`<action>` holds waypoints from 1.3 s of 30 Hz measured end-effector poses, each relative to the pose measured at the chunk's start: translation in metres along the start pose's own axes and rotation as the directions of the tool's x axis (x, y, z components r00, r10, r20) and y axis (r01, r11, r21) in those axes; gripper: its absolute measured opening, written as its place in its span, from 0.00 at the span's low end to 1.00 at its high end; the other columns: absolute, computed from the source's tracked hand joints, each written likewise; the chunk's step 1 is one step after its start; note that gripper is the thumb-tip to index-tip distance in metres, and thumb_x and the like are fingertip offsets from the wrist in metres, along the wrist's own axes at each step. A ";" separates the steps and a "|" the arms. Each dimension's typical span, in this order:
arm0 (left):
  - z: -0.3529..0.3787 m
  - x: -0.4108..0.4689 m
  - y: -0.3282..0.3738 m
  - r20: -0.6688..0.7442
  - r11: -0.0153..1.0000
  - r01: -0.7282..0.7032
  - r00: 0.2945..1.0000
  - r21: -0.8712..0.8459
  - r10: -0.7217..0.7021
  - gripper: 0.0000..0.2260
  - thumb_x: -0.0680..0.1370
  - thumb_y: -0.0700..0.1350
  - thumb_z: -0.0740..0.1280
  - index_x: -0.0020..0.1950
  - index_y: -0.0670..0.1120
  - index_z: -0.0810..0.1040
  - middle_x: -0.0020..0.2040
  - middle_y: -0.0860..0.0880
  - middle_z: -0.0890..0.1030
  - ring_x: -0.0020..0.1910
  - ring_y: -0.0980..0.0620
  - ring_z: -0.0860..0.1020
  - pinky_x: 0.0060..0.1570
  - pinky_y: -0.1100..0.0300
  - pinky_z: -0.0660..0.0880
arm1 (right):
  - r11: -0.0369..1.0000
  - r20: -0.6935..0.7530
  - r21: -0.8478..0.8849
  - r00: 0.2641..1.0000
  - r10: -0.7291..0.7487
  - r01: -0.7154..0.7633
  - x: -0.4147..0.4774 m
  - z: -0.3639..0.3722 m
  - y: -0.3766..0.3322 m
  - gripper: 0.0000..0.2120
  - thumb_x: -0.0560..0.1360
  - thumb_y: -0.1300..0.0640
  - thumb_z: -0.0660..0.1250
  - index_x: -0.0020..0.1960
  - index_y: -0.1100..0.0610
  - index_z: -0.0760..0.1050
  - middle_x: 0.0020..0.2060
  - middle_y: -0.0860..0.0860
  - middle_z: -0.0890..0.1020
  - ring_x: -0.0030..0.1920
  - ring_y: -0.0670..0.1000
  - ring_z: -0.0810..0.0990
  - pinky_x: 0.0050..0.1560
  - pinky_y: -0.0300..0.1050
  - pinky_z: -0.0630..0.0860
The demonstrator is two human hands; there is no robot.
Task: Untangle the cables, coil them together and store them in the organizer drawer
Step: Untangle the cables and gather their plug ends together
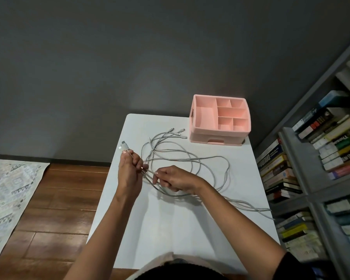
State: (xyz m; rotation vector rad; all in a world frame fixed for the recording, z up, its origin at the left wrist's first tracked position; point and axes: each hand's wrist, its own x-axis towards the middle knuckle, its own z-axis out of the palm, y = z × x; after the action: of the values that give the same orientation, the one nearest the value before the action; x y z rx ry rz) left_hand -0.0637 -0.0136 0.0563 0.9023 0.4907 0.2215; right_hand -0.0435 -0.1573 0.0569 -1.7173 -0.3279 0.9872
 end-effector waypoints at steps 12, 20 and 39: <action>-0.026 0.010 -0.001 -0.159 1.000 0.028 0.987 -0.013 -0.030 0.14 0.85 0.46 0.51 0.39 0.48 0.65 0.23 0.56 0.61 0.19 0.61 0.57 0.18 0.71 0.54 | 0.948 0.287 -0.149 0.905 0.313 -0.281 -0.016 -0.022 0.022 0.19 0.82 0.44 0.54 0.34 0.50 0.62 0.22 0.42 0.60 0.23 0.43 0.54 0.25 0.38 0.50; -0.037 0.012 -0.005 -0.287 0.999 0.038 0.957 0.016 -0.032 0.14 0.84 0.44 0.51 0.39 0.47 0.65 0.26 0.53 0.61 0.19 0.60 0.58 0.19 0.71 0.54 | 0.887 0.310 -0.152 0.831 0.462 -0.437 -0.044 -0.062 0.060 0.19 0.82 0.44 0.54 0.35 0.51 0.64 0.21 0.42 0.59 0.22 0.42 0.53 0.24 0.38 0.48; -0.069 0.014 -0.002 -0.353 0.984 0.019 0.934 0.176 0.045 0.14 0.84 0.47 0.51 0.40 0.48 0.66 0.32 0.51 0.60 0.20 0.60 0.59 0.21 0.70 0.56 | 0.827 0.152 -0.048 0.814 0.560 -0.560 -0.084 -0.105 0.118 0.14 0.83 0.52 0.56 0.41 0.55 0.71 0.24 0.45 0.64 0.21 0.41 0.54 0.20 0.32 0.52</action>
State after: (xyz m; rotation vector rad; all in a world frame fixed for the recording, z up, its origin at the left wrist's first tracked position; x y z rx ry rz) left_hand -0.0860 0.0379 0.0145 1.0446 0.8525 0.3617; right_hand -0.0465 -0.3264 -0.0021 -1.7754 0.0963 1.5604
